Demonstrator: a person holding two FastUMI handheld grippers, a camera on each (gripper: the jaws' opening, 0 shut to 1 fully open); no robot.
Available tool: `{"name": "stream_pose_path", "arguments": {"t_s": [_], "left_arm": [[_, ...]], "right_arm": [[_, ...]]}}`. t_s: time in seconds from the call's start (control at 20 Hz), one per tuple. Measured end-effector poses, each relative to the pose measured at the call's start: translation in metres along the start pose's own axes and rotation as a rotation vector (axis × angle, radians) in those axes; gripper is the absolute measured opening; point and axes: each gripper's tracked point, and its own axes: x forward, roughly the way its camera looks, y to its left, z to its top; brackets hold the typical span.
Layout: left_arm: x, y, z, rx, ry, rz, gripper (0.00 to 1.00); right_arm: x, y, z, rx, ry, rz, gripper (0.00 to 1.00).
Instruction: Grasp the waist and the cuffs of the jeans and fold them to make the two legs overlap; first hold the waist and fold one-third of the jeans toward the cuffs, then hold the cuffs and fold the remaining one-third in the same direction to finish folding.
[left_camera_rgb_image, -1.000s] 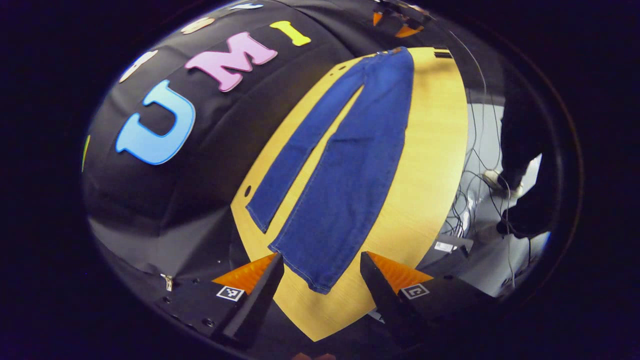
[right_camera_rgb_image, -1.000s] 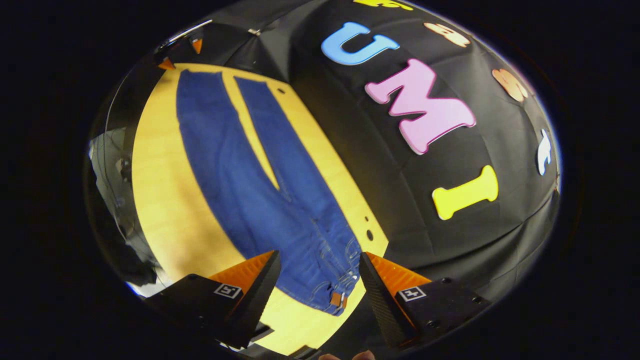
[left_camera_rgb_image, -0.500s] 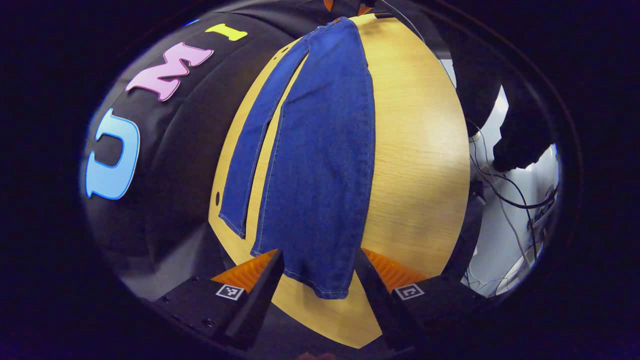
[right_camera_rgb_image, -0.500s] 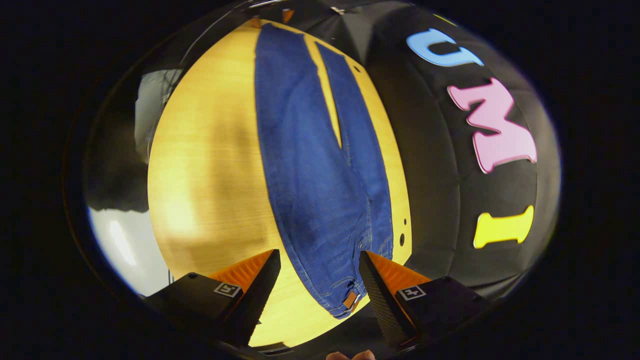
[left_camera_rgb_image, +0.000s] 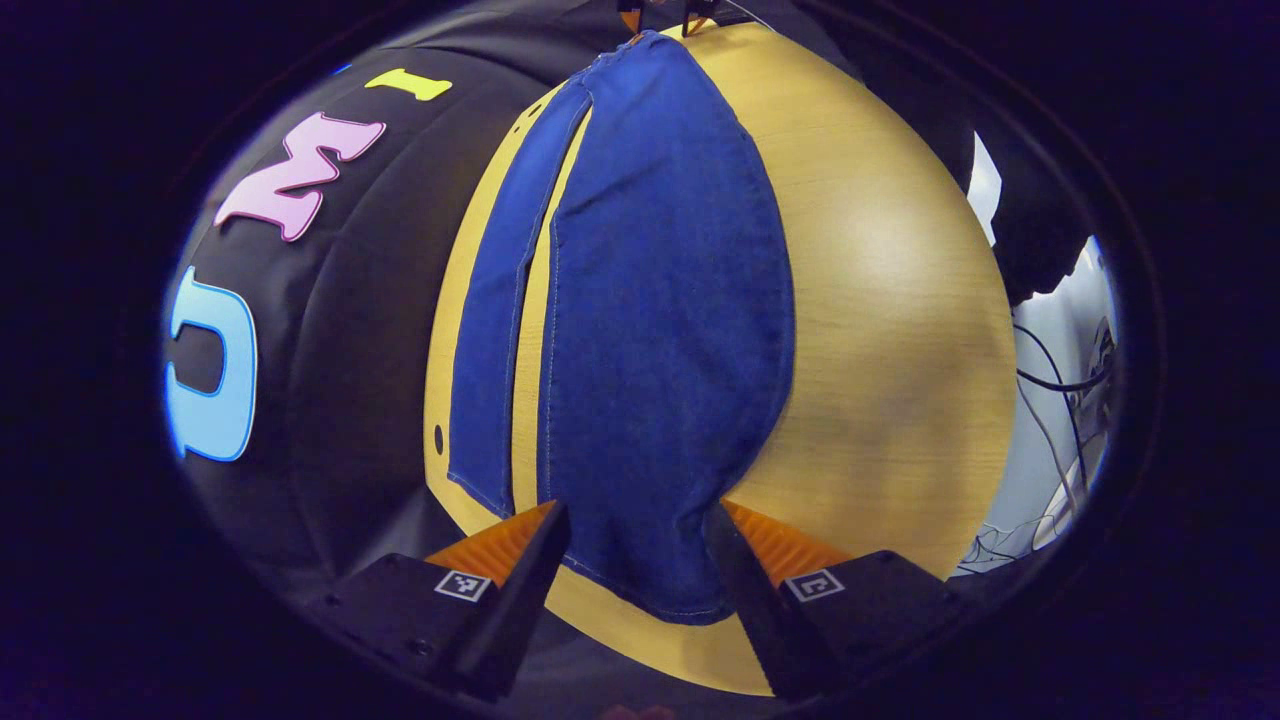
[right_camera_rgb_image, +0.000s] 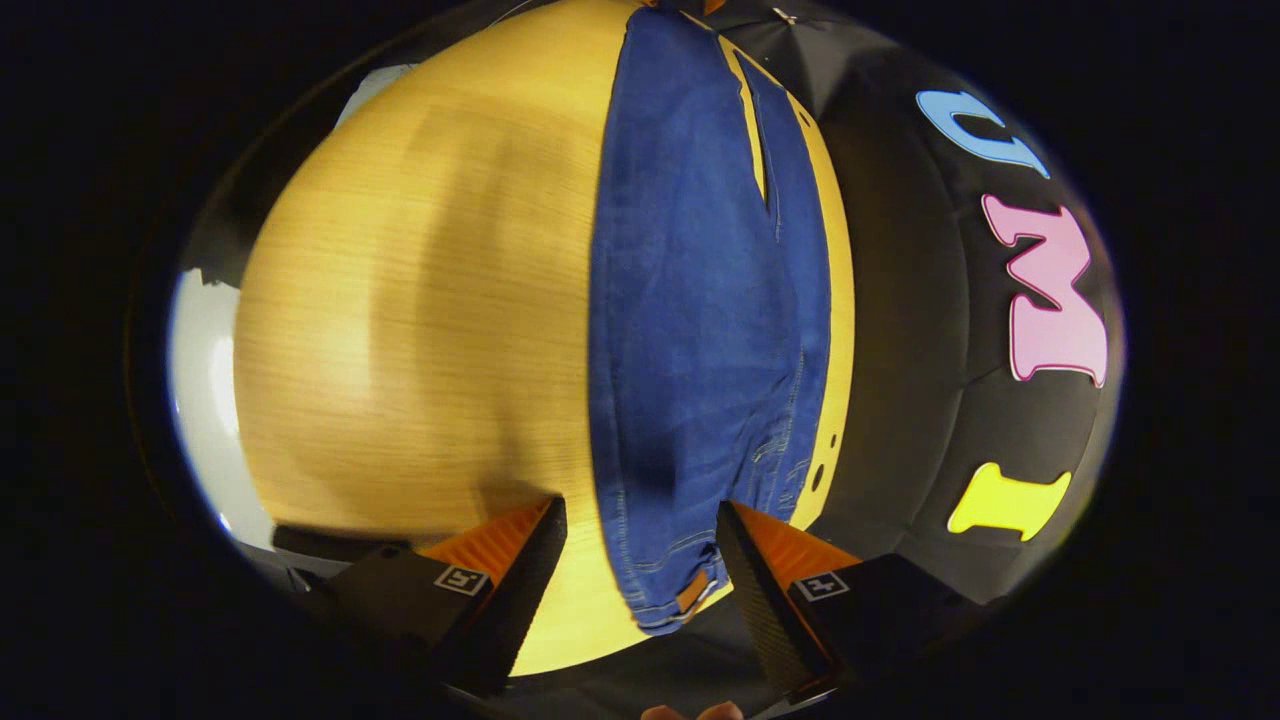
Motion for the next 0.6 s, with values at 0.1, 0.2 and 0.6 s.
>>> {"name": "stream_pose_path", "arguments": {"t_s": [0.1, 0.2, 0.6], "left_arm": [[0.008, 0.006, 0.003, 0.023, 0.000, -0.002, 0.90], [0.011, 0.011, 0.003, 0.020, 0.009, -0.015, 0.88], [0.015, -0.009, -0.006, -0.003, 0.066, -0.105, 0.11]], "right_arm": [[0.013, -0.011, 0.002, -0.010, 0.001, -0.017, 0.94], [0.022, -0.011, 0.005, 0.002, 0.014, -0.002, 0.90], [0.020, 0.016, 0.006, 0.220, 0.101, 0.158, 0.06]]}}
